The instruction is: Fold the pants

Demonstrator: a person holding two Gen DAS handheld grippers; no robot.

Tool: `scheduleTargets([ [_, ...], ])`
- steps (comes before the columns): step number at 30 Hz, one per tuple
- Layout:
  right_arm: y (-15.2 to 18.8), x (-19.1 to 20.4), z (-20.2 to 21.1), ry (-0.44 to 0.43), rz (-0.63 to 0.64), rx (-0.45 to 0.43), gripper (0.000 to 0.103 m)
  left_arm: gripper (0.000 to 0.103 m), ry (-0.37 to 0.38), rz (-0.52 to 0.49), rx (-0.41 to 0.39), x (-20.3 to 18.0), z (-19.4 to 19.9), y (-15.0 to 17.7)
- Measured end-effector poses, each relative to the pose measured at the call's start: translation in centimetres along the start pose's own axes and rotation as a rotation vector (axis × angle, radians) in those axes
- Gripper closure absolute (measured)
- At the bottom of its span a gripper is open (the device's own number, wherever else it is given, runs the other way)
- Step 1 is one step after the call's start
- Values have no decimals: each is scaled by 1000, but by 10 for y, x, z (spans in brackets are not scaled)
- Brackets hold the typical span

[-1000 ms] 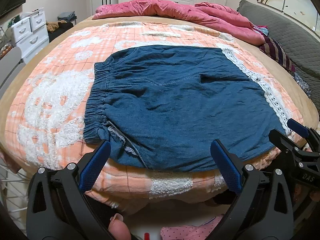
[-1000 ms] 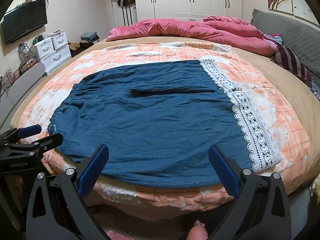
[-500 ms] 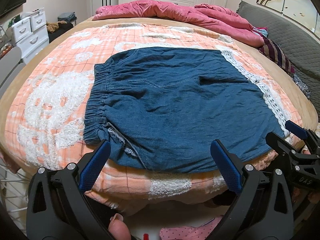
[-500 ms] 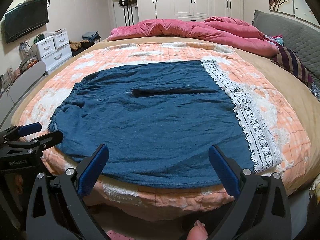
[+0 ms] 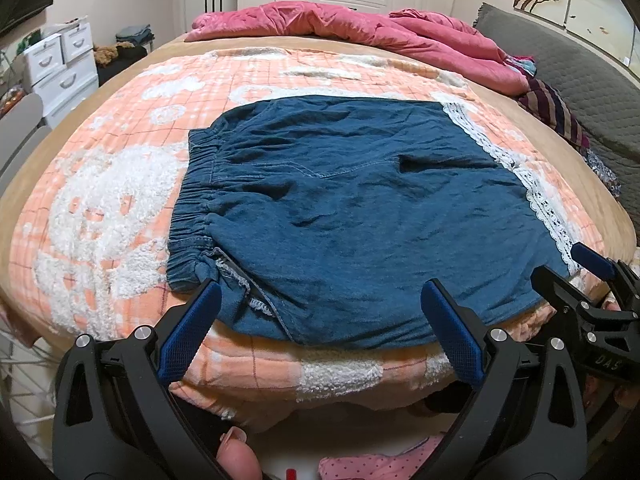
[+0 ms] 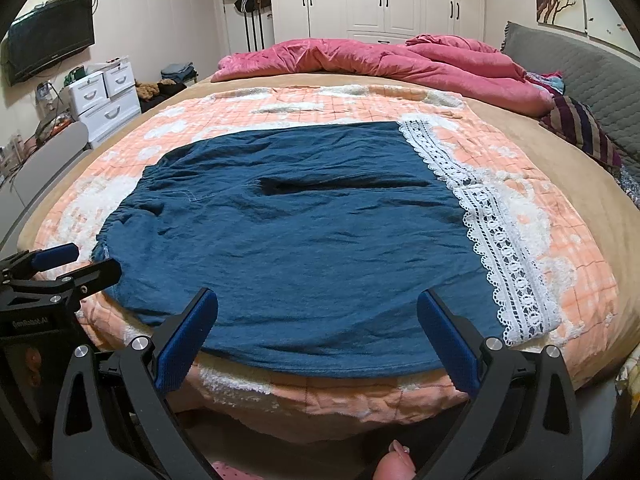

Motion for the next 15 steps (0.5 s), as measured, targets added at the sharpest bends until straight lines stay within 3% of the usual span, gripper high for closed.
scheduleTargets([
  [15, -1, 3, -6, 6, 11, 2, 4, 9, 8, 2, -8, 3, -1, -4],
])
Point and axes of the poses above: each gripper's, at about its wrist camera, not at the fingertips, and z roughly against the way its jaws point, x to its left, y to its underside, the point moved 3 cm from there along -z, roughly the way its jaws point, and after that the axes turned 11 degrees about y, right-handed, at the moved point
